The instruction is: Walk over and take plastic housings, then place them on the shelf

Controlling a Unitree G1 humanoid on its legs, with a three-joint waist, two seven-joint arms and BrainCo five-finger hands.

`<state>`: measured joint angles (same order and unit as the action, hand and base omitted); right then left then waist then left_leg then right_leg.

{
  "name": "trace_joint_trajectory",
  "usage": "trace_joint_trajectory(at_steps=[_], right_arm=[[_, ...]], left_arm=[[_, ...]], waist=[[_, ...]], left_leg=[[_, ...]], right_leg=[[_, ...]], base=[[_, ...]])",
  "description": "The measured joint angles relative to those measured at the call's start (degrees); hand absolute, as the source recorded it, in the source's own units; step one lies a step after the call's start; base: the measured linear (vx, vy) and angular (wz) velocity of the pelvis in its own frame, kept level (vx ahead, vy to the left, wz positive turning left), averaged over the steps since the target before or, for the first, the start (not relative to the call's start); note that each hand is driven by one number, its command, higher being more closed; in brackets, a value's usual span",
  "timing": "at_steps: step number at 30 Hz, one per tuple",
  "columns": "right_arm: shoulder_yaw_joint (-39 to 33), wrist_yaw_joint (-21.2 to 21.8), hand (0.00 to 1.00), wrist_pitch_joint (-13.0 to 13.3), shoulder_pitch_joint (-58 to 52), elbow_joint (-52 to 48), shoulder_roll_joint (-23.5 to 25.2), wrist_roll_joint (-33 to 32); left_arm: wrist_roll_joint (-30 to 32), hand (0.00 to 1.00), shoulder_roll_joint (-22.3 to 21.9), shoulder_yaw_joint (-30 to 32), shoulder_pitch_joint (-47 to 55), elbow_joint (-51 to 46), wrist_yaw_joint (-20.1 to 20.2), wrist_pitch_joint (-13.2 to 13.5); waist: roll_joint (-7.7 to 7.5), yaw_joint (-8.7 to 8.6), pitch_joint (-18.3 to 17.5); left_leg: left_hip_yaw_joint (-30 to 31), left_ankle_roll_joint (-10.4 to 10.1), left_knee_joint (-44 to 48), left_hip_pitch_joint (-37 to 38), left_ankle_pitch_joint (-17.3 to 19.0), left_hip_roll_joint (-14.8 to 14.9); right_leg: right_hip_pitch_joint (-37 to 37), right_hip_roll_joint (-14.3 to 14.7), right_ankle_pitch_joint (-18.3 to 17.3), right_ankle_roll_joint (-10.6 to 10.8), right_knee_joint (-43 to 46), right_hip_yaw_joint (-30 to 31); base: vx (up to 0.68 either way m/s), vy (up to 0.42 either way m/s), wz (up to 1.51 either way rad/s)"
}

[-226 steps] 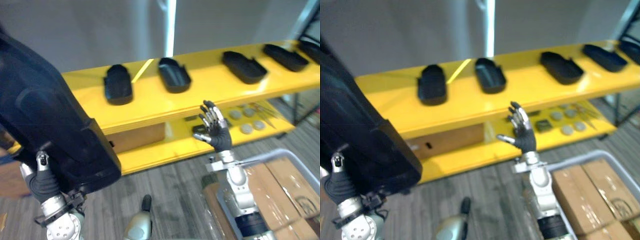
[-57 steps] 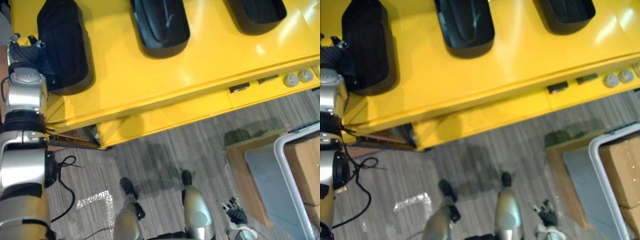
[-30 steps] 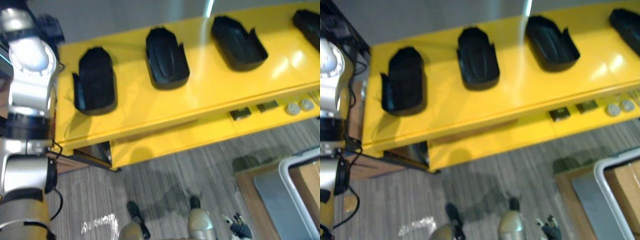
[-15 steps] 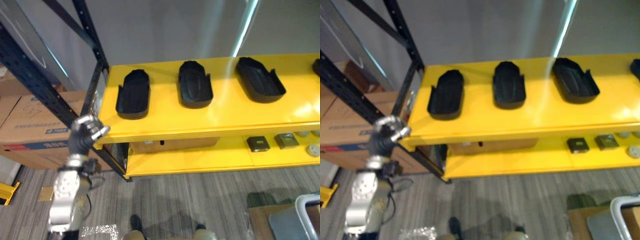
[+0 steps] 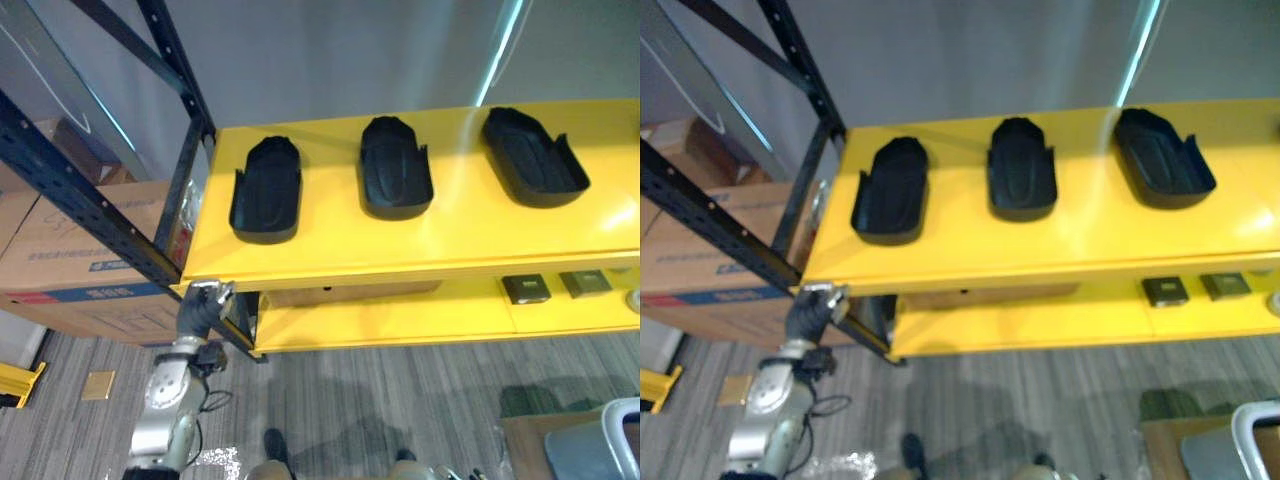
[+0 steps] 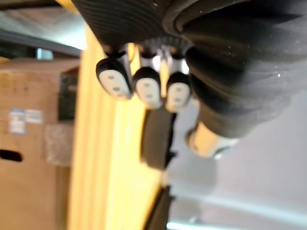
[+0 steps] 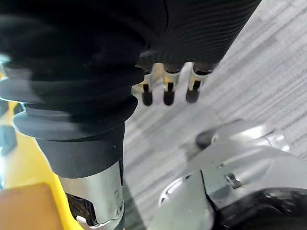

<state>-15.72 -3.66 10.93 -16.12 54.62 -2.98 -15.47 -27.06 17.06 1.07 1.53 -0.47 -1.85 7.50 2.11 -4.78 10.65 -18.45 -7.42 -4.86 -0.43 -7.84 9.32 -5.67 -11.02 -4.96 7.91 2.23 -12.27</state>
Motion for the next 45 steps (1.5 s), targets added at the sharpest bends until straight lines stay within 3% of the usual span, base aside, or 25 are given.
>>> trace_joint_trajectory(at_steps=[10, 19, 31, 35, 41, 45], right_arm=[[0.0, 0.4, 0.00, -0.2, 2.9, -0.1, -1.5, -0.1], [-0.2, 1.2, 0.00, -0.8, 3.1, -0.1, -1.4, -0.7], [-0.6, 1.3, 0.00, -0.8, 4.3, -2.5, -1.6, -2.3], [-0.6, 1.3, 0.00, -0.8, 4.4, -2.5, -1.5, -2.3], [-0.5, 1.2, 0.00, -0.8, 6.0, -4.0, -1.7, -4.1], [-0.5, 1.2, 0.00, -0.8, 6.0, -4.0, -1.8, -4.1]], left_arm=[[0.6, 1.00, 1.3, 0.7, -10.9, 4.1, -3.5, 1.3], [0.6, 1.00, 1.4, 0.7, -13.3, 3.9, -4.6, 1.3], [0.4, 1.00, 2.9, 1.1, -21.0, 8.6, -6.9, 3.9], [0.5, 1.00, 2.9, 1.2, -22.2, 9.1, -7.3, 5.0], [0.7, 1.00, 2.9, 2.9, -26.6, 11.1, -9.3, 7.4], [1.1, 1.00, 3.6, 2.9, -29.5, 13.6, -10.8, 7.5]], waist=[[-0.41, -2.54, 3.7], [-0.54, -2.71, 4.7], [-1.18, -3.70, 12.0], [-1.10, -3.78, 12.4], [-0.89, -4.02, 14.9], [-0.96, -4.13, 15.1]], left_leg=[[-2.8, 0.0, -0.2, 0.6, 0.1, 0.5], [-4.1, 0.0, 0.1, -0.7, 0.1, 0.6], [-4.2, 0.4, 0.2, -2.7, -0.5, 0.2], [-4.1, 0.4, 0.3, -3.5, -0.5, -0.2], [-3.9, 1.1, 4.6, -6.2, 1.4, 0.0], [-3.8, 1.2, 7.2, -7.5, 3.0, 0.3]], right_leg=[[1.7, 0.1, 0.0, -0.1, 0.9, 2.4], [4.9, 0.1, 0.0, 0.0, 3.0, 4.5], [10.6, -0.7, -2.1, 0.4, 9.8, 6.0], [12.0, -1.1, -3.4, 0.5, 11.5, 6.0], [13.2, -1.7, -3.7, 0.5, 12.5, 6.2], [13.8, -2.0, -3.7, 0.5, 13.3, 6.4]], base=[[-0.02, -0.001, -0.13], [0.00, 0.011, -0.06], [-0.02, 0.007, -0.01], [0.01, 0.000, 0.04], [0.01, -0.005, 0.01], [0.00, 0.000, 0.00]])
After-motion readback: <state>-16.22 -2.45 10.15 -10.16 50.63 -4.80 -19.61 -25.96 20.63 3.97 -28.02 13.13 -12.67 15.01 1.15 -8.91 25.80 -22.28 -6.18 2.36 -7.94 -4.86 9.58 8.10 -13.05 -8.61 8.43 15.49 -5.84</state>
